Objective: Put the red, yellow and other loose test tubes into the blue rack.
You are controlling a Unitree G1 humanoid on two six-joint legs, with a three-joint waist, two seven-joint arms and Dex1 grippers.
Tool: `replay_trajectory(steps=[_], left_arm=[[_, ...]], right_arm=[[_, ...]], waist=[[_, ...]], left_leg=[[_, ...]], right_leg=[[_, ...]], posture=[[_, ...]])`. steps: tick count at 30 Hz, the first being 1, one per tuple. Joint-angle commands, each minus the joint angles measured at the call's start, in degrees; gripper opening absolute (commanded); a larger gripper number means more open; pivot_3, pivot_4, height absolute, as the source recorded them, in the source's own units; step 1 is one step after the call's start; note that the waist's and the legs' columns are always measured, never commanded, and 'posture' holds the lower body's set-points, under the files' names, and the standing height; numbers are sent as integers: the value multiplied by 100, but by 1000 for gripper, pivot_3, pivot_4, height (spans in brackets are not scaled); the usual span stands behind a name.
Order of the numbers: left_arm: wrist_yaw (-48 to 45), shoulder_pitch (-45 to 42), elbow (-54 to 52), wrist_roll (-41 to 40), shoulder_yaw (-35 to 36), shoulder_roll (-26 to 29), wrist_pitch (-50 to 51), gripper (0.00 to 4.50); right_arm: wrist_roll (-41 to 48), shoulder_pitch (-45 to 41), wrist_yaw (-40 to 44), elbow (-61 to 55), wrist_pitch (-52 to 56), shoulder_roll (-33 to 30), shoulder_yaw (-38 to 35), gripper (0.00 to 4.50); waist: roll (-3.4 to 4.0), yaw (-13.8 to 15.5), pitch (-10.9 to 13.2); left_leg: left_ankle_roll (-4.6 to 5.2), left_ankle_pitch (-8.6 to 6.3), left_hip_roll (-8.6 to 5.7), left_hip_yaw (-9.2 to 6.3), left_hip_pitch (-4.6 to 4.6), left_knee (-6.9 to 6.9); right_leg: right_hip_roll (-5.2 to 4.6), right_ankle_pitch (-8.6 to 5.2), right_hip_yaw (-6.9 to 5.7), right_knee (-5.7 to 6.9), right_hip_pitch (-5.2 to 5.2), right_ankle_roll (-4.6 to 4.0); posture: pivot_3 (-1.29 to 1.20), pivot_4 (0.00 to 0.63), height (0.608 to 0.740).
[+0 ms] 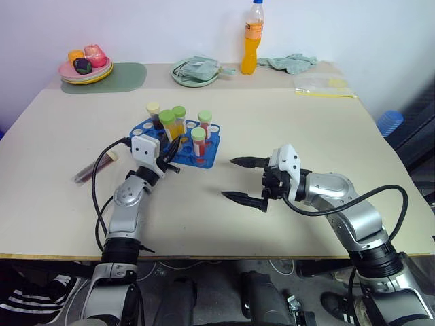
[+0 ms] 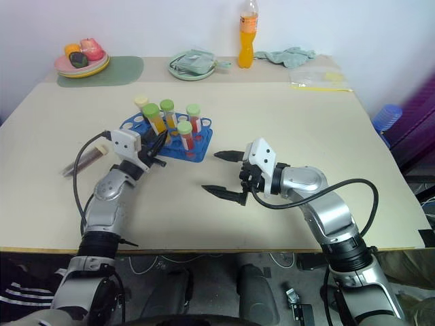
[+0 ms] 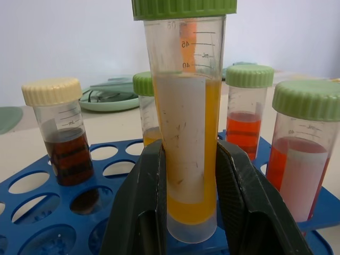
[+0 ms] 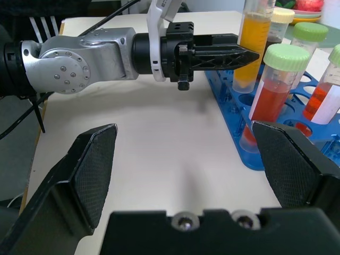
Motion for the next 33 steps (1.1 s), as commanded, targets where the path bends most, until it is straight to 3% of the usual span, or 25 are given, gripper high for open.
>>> replay_trajectory(steps=[1, 19, 25, 32, 33], left_arm=[[18, -65, 172, 7, 10, 59, 12, 725], [283, 217, -6, -96, 79, -41, 47, 725], [-53, 219, -17, -351, 11, -12, 340, 725], [-119, 445, -524, -325, -41, 138, 553, 4234], [-120, 568, -864, -450, 71, 260, 768, 4416]], right_arm=[[6, -28, -55, -165, -134, 43, -168, 4500], [-41, -110, 12, -20, -220, 41, -166, 4500], [-58, -138, 16, 10, -248, 52, -162, 4500], [-96, -144, 29, 78, -305, 60, -143, 4500], [-96, -144, 38, 78, -307, 60, -144, 4500]], waist=[[0, 0, 0], [0, -8, 0], [0, -4, 0], [1, -15, 0], [1, -28, 0]], left_leg=[[0, 0, 0, 0, 0, 0], [0, 0, 0, -1, 0, -2], [0, 0, 0, -1, 0, -3], [0, 0, 0, -1, -2, -3], [0, 0, 0, -1, -2, -4]], right_leg=[[0, 0, 0, 0, 0, 0], [0, 0, -1, -4, 1, 0], [0, -1, -1, -5, 1, -1], [0, -1, -1, -8, 1, -2], [0, -1, -1, -8, 1, -2]], posture=[[0, 150, 740], [0, 150, 740], [0, 150, 740], [0, 150, 740], [0, 150, 740]])
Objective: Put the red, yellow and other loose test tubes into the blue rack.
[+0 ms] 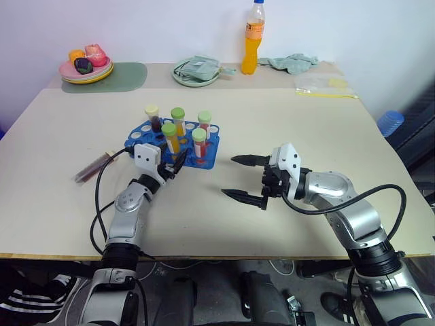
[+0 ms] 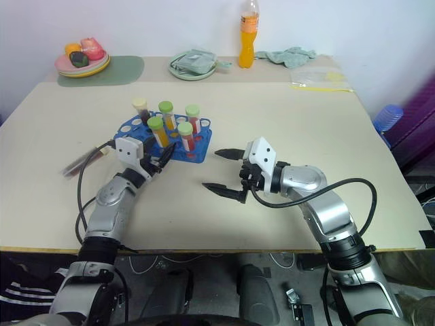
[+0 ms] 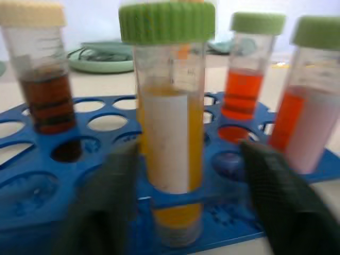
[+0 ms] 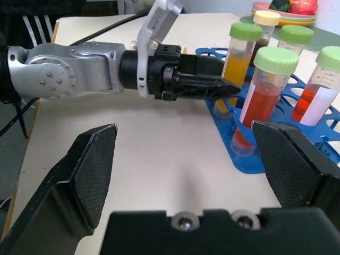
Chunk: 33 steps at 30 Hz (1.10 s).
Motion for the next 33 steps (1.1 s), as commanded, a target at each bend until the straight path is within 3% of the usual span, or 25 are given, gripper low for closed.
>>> replay_trajectory(steps=[1, 5, 9, 14, 19, 24, 33], left_arm=[[-53, 298, -1008, -276, 276, 380, 482, 4416], [-132, 795, -2107, -706, 655, 965, 1319, 4416], [-728, 1277, -2737, -1773, 1645, 2257, 2836, 4416], [-1660, 1002, -2000, -2291, 1869, 3804, 4283, 4416], [-2873, 77, -502, -1920, 909, 5085, 5040, 4416], [-3899, -1188, 1222, -1008, -288, 5414, 4642, 4416], [-5270, -3734, 4495, 895, -1786, 4990, 3316, 4416]], right_arm=[[11, -94, 27, -68, -142, 28, -142, 4500], [1, -68, 48, -45, -180, 2, -159, 4500], [25, -84, 120, 46, -206, -33, -196, 4500], [36, -175, 217, 125, -208, 54, -139, 4500], [3, -262, 230, 145, -207, 210, -43, 4500], [7, -260, 228, 2, -121, 196, -88, 4500], [76, -119, 87, -338, 116, 163, -166, 4500]], waist=[[0, -30, 1], [3, -46, 3], [4, -32, 4], [7, 11, 8], [10, -33, 11], [12, -30, 13], [1, -17, 9]], left_leg=[[0, 0, 0, 0, 0, -2], [0, 0, 5, -1, 4, -12], [0, -1, 5, 0, 1, -11], [-1, -1, 4, -2, -6, -7], [-1, -1, 4, -1, -12, -15], [-1, -1, 4, 1, -14, -24], [0, -1, 5, 1, -20, -19]], right_leg=[[0, 0, 0, 0, -1, 0], [3, -2, 0, 5, -8, -3], [3, -13, 0, 1, -8, -22], [2, -31, -3, -2, -12, -8], [3, -31, -4, -6, -24, -9], [4, -28, -4, -7, -28, -11], [9, -30, -3, -1, -32, -6]], posture=[[0, 150, 740], [0, 150, 740], [0, 150, 740], [0, 150, 740], [0, 150, 740], [0, 150, 740], [0, 150, 740]])
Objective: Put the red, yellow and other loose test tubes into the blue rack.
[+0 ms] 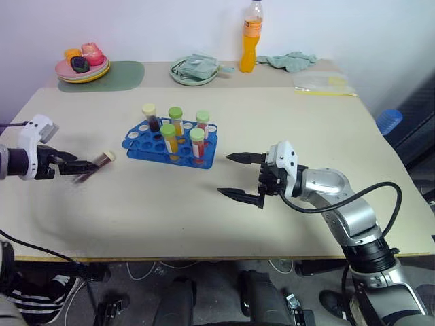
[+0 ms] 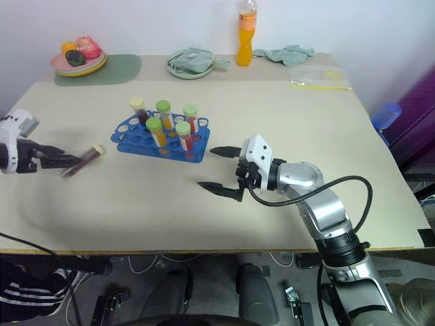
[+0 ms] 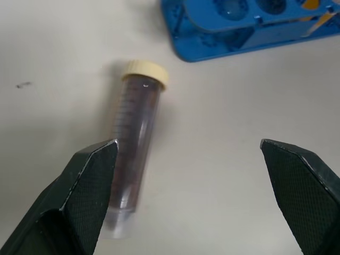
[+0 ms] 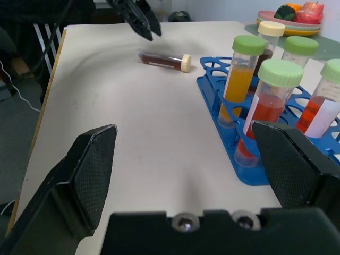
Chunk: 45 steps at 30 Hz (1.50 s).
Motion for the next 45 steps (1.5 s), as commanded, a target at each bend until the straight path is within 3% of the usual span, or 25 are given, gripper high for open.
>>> replay_trajectory(steps=[1, 6, 13, 35, 38, 43, 45], left_arm=[[-273, -673, 1003, 730, -306, -111, -499, 4416], [94, -1194, 1831, 1369, -436, -466, -987, 4416], [859, -1063, 2160, 1760, -266, -779, -1586, 4416], [1104, -1263, 2375, 2233, -74, -1526, -1299, 4416], [948, -1272, 2391, 2271, -88, -1583, -1138, 3590], [753, -1318, 2387, 2318, -85, -1587, -989, 1027], [726, -1323, 2385, 2333, -72, -1522, -931, 787]], right_arm=[[123, 14, -60, -311, 53, -22, -150, 4500], [115, 52, -147, -383, 109, 0, -160, 4500], [126, 119, -298, -499, 202, 15, -183, 4500], [175, 112, -501, -606, 340, 11, -190, 4500], [170, 152, -553, -628, 346, 5, -207, 4500], [165, 190, -588, -623, 326, -11, -213, 4500], [151, 178, -609, -603, 315, -2, -204, 4500]], waist=[[-2, 0, -1], [-4, -7, 0], [-9, -12, 0], [-11, 33, -1], [-11, 16, -1], [-11, 0, -1], [-11, -5, -1]], left_leg=[[0, 0, 0, 0, -1, 1], [0, 0, 0, -1, -1, 0], [0, 0, 1, -3, -1, 1], [1, 0, 0, -5, 0, 10], [1, 0, 0, -4, 0, 10], [1, 0, 0, -4, 1, 10], [1, 0, 0, -4, 1, 9]], right_leg=[[0, 0, 0, -1, 0, 0], [0, 0, 0, 1, 0, 5], [0, 11, 0, 7, -2, 26], [-1, 13, 0, 16, 0, 29], [-1, 13, 0, 16, 1, 29], [-1, 13, 0, 17, 1, 28], [-1, 13, 0, 16, 1, 29]], posture=[[0, 150, 740], [0, 150, 740], [0, 150, 740], [0, 150, 740], [0, 150, 740], [0, 150, 740], [0, 150, 740]])
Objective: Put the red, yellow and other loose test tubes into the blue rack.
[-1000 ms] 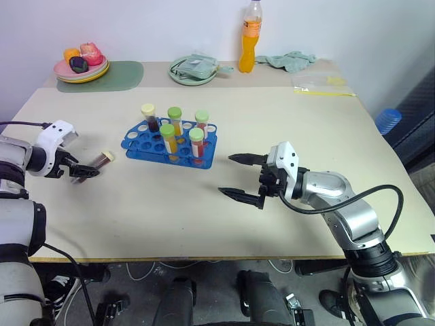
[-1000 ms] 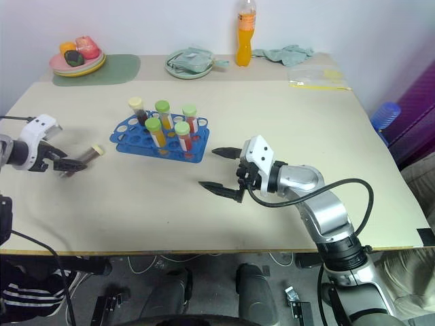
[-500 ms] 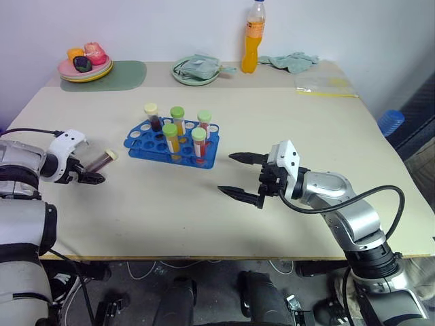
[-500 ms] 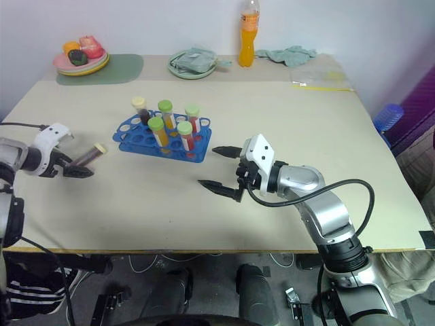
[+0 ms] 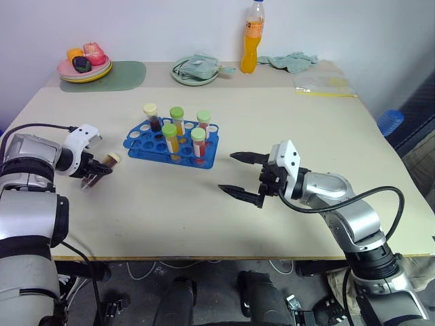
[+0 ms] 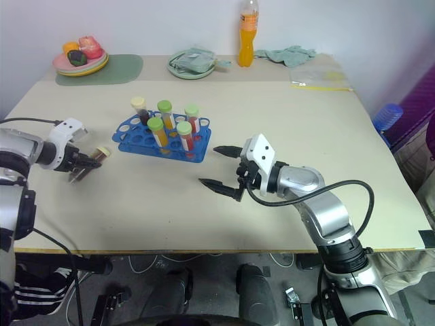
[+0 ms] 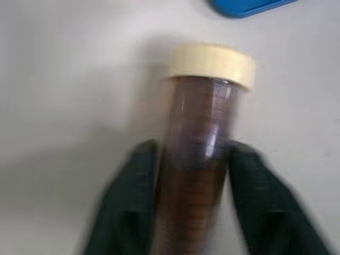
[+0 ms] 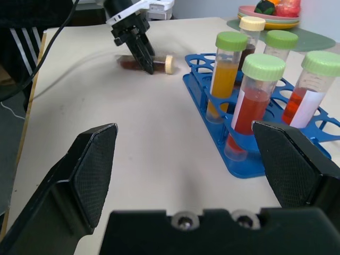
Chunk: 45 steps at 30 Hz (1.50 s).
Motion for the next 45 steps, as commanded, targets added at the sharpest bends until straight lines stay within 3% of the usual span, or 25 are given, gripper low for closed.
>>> replay_trajectory(steps=[1, 10, 13, 15, 20, 23, 30, 36, 45], left_arm=[[-242, -72, 37, 96, 18, 108, 165, 787], [-709, 78, -321, -398, 589, 567, -85, 787], [-343, 456, -868, -981, 1278, 703, -454, 787], [1, 742, -1465, -1532, 1928, 690, -190, 787], [863, 2427, -4415, -2911, 3559, -28, -287, 787], [1372, 3124, -5485, -3221, 3913, -821, -1445, 787], [2700, 3790, -6192, -2952, 3643, -2064, -2816, 787], [3257, 3538, -5466, -2728, 3371, -2427, -3964, 787], [3245, 3135, -4069, -2539, 2797, -2779, -5029, 787]], right_arm=[[38, -30, -37, -245, -57, -3, -130, 4500], [7, 0, -21, -222, -145, -5, -105, 4500], [42, 46, 42, -241, -160, -41, -122, 4500], [79, 68, 98, -246, -156, -62, -136, 4500], [80, 21, 229, -131, -209, -78, -153, 4500], [52, -87, 296, 10, -247, -45, -142, 4500], [16, -215, 358, 143, -280, -14, -132, 4500], [11, -112, 319, 74, -269, -53, -181, 4500], [20, -40, 165, -55, -226, -43, -198, 4500]], waist=[[0, -3, 0], [-1, -89, 0], [0, -102, 0], [-1, -115, 0], [1, -122, -1], [-1, -100, -2], [-3, -22, -3], [-2, 29, -4], [-3, 8, -4]], left_leg=[[0, 0, 0, 0, 0, 0], [0, 0, 1, -1, 0, -3], [0, 0, 1, -3, 0, -2], [0, 0, 1, -3, 1, -4], [-1, 0, 0, -1, 3, -5], [-2, 1, -2, 0, 2, 2], [-2, 1, -4, 3, 6, 9], [-2, 1, -6, 5, 6, 10], [-1, 1, -11, 3, 10, 9]], right_leg=[[0, 0, 0, 0, 0, 0], [0, 0, -1, 1, -1, 0], [0, 0, -1, 0, -1, -1], [-4, 3, -1, 2, -1, -5], [-16, 11, -1, 5, -1, -17], [-18, 13, -2, 4, 0, -19], [-17, 16, -1, 2, 6, -22], [-16, 16, -1, -1, 7, -22], [-17, 16, -1, -5, 17, -20]], posture=[[0, 150, 740], [0, 150, 740], [0, 150, 740], [0, 150, 740], [0, 150, 740], [0, 150, 740], [0, 150, 740], [0, 150, 740], [0, 150, 740]])
